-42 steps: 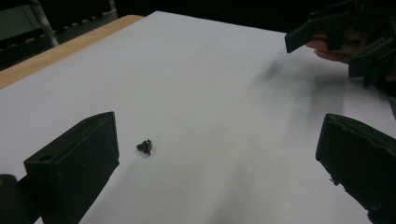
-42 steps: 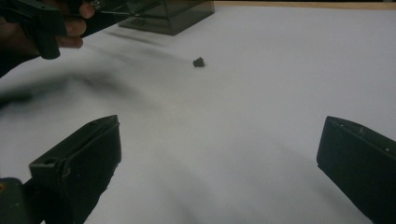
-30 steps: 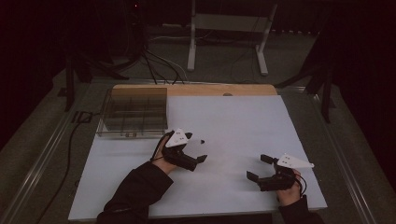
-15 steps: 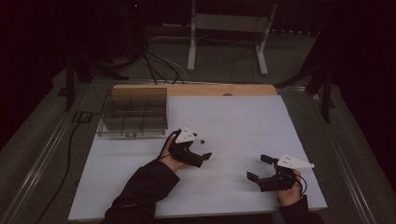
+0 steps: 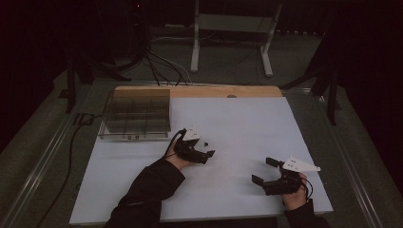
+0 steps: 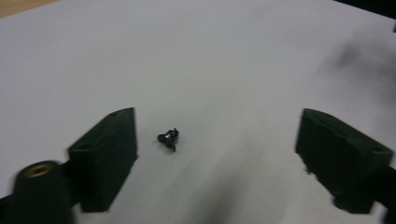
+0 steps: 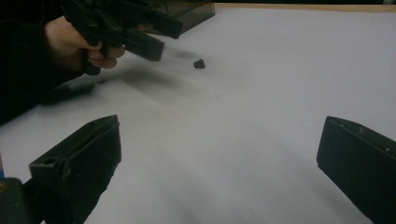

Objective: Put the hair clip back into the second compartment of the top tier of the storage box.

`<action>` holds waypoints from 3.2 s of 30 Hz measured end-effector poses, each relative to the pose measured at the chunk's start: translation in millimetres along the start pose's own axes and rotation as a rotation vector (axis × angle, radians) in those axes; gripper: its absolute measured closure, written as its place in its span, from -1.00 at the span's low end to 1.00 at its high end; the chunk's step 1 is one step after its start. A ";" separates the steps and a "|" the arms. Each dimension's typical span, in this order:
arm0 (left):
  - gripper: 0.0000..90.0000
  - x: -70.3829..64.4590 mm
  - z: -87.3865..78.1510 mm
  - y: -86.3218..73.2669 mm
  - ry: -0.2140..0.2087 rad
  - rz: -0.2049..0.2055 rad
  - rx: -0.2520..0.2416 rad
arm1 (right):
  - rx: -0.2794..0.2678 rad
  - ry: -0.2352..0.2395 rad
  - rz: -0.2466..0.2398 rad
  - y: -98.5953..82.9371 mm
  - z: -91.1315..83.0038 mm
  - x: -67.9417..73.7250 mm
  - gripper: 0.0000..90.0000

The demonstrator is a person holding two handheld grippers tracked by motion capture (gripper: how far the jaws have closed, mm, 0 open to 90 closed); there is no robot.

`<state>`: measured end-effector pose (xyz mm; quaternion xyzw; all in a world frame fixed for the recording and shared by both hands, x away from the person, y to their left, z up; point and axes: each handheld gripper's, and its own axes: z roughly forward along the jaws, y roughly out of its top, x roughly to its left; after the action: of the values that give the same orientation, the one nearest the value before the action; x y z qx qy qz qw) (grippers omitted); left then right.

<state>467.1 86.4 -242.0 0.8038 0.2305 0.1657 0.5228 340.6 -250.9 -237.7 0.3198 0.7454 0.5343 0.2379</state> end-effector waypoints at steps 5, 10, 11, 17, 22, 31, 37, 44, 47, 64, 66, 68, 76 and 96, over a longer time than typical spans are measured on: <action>-0.47 7.3 6.4 -1.1 0.023 -0.030 0.040 | 0.000 -0.001 -0.002 0.0 -0.1 0.3 -1.00; -0.20 9.4 13.6 -0.8 0.045 -0.018 0.062 | -0.001 -0.004 0.003 -0.1 -0.4 -0.6 -1.00; -0.15 9.3 14.8 -0.8 0.046 -0.012 0.062 | -0.002 -0.003 0.003 0.1 -0.6 -0.5 -1.00; 0.18 6.5 21.4 0.7 0.081 0.041 0.092 | -0.002 -0.001 0.004 0.0 -0.8 -0.9 -1.00; 0.26 7.8 27.7 1.0 0.071 0.060 0.111 | -0.001 0.001 0.006 0.1 -1.1 -0.7 -1.00; 0.42 12.1 37.0 1.4 0.073 0.064 0.131 | -0.001 0.003 0.010 -0.1 -1.5 -1.0 -1.00; 0.56 14.7 37.4 1.8 0.078 0.049 0.128 | 0.005 0.001 0.009 -0.3 -0.8 -1.1 -1.00; 0.69 15.1 37.6 2.6 0.088 0.048 0.134 | 0.008 0.003 0.011 -0.4 -0.2 -1.0 -1.00; 0.70 14.7 37.5 2.6 0.091 0.046 0.134 | 0.008 0.004 0.013 -0.5 0.0 -0.9 -1.00; 0.71 8.7 29.6 9.4 0.083 0.047 0.131 | 0.012 0.005 0.013 -0.7 0.6 -0.8 -1.00; 0.71 7.5 27.7 10.3 0.076 0.056 0.135 | 0.011 0.005 0.010 -0.6 0.5 -0.8 -1.00; 0.71 6.5 26.3 10.9 0.067 0.053 0.137 | 0.010 0.005 0.013 -0.6 0.4 -1.0 -1.00; 0.71 0.1 16.6 11.9 0.045 0.066 0.134 | 0.011 0.002 0.014 -0.6 0.1 -1.0 -1.00; 0.71 -8.1 -12.9 13.0 0.006 0.084 0.123 | 0.016 -0.006 0.011 -0.9 0.7 -0.6 -1.00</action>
<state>456.3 87.3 -225.1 0.8429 0.2081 0.1755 0.4641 341.2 -251.1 -238.7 0.3273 0.7472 0.5286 0.2347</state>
